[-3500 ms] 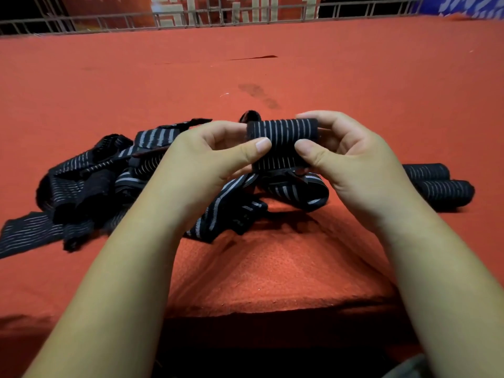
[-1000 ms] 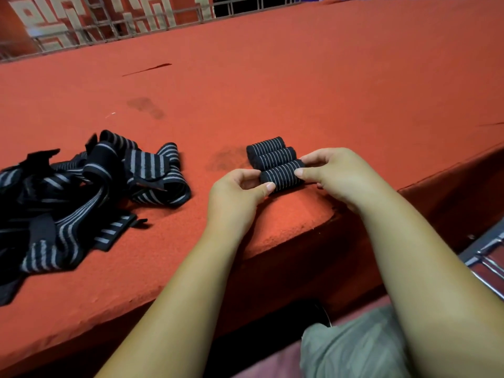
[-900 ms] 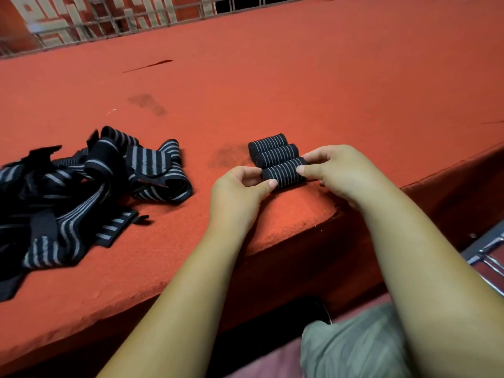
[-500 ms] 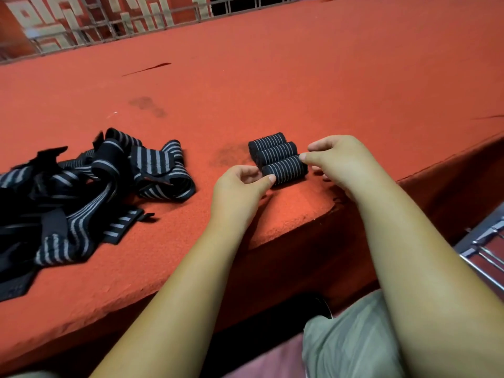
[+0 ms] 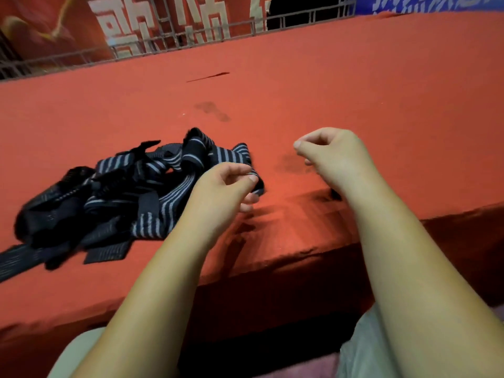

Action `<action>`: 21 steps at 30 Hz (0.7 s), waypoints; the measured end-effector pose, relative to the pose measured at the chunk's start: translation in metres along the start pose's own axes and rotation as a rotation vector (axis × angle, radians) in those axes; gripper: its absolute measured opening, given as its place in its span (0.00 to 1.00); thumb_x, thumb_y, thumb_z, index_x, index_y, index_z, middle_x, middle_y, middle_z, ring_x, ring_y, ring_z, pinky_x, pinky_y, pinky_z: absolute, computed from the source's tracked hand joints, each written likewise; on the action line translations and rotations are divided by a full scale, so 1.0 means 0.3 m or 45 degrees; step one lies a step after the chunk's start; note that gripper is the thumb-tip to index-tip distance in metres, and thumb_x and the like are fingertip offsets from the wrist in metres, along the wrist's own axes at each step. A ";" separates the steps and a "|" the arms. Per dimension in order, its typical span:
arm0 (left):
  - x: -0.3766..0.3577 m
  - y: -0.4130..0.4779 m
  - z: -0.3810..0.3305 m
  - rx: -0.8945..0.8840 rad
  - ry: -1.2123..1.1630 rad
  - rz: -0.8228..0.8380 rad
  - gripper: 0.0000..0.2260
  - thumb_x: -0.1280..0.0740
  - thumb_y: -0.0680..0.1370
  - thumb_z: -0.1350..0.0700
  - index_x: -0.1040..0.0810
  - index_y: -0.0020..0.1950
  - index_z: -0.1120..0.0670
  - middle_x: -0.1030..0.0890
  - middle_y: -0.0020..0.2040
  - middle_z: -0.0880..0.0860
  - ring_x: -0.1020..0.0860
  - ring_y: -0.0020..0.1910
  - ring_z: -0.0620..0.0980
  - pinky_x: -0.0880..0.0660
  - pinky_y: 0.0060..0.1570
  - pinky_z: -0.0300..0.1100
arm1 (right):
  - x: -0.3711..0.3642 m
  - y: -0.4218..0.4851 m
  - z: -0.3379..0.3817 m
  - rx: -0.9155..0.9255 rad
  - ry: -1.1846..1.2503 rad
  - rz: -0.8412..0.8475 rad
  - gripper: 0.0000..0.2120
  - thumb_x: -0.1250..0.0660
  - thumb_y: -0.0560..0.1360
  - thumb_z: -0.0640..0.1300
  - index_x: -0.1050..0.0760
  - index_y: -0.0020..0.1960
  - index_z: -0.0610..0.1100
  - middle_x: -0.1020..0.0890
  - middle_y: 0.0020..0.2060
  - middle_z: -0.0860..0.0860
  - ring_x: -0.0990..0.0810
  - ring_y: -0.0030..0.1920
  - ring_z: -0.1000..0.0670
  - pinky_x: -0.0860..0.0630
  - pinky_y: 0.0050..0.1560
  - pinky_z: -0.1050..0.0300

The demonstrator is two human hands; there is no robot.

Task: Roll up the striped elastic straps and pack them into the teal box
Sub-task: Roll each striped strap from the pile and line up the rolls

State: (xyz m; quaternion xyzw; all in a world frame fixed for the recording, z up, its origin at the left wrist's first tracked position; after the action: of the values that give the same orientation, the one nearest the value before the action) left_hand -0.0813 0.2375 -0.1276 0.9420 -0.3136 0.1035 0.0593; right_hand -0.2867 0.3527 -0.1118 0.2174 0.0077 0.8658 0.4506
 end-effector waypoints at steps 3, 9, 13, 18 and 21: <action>0.144 0.008 0.014 -0.001 0.008 -0.114 0.11 0.30 0.84 0.59 0.20 0.67 0.55 0.14 0.57 0.57 0.14 0.39 0.46 0.16 0.39 0.42 | -0.136 0.002 0.063 0.092 0.019 0.082 0.05 0.25 0.78 0.51 0.14 0.46 0.50 0.12 0.41 0.56 0.14 0.45 0.54 0.25 0.45 0.57; 0.448 0.003 0.042 -0.069 0.130 -0.424 0.08 0.29 0.83 0.57 0.17 0.62 0.50 0.12 0.50 0.48 0.12 0.43 0.46 0.19 0.39 0.39 | -0.370 -0.015 0.169 0.172 0.060 0.202 0.05 0.27 0.79 0.49 0.14 0.45 0.51 0.14 0.35 0.59 0.20 0.34 0.61 0.28 0.36 0.63; 0.622 -0.005 0.089 -0.077 0.297 -0.607 0.08 0.29 0.83 0.56 0.18 0.59 0.44 0.12 0.48 0.43 0.13 0.44 0.44 0.15 0.49 0.47 | -0.499 -0.040 0.237 0.222 0.070 0.275 0.05 0.27 0.79 0.49 0.14 0.45 0.51 0.13 0.37 0.59 0.16 0.37 0.58 0.25 0.38 0.61; 0.766 -0.029 0.121 -0.064 0.531 -0.730 0.13 0.31 0.81 0.57 0.18 0.62 0.43 0.13 0.49 0.38 0.16 0.50 0.38 0.19 0.55 0.45 | -0.637 -0.091 0.310 0.313 0.061 0.371 0.06 0.27 0.79 0.50 0.15 0.44 0.53 0.16 0.33 0.63 0.22 0.31 0.63 0.30 0.34 0.65; 0.827 -0.050 0.126 -0.072 0.662 -0.766 0.16 0.31 0.80 0.60 0.19 0.64 0.44 0.15 0.51 0.38 0.18 0.51 0.35 0.21 0.55 0.42 | -0.712 -0.139 0.349 0.366 0.021 0.456 0.04 0.27 0.79 0.50 0.15 0.46 0.54 0.15 0.38 0.64 0.19 0.37 0.64 0.29 0.36 0.67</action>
State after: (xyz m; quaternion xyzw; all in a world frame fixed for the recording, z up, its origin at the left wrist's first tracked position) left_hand 0.1277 0.0991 -0.1074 0.9323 -0.0009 0.3078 0.1901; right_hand -0.1076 0.1910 -0.1047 0.2701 0.0959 0.9237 0.2542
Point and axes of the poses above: each hand's wrist, its own y-axis towards the middle knuckle, its own x-axis out of the back of the hand, z = x × y, the point moved 6 cm from there along y, towards the middle knuckle
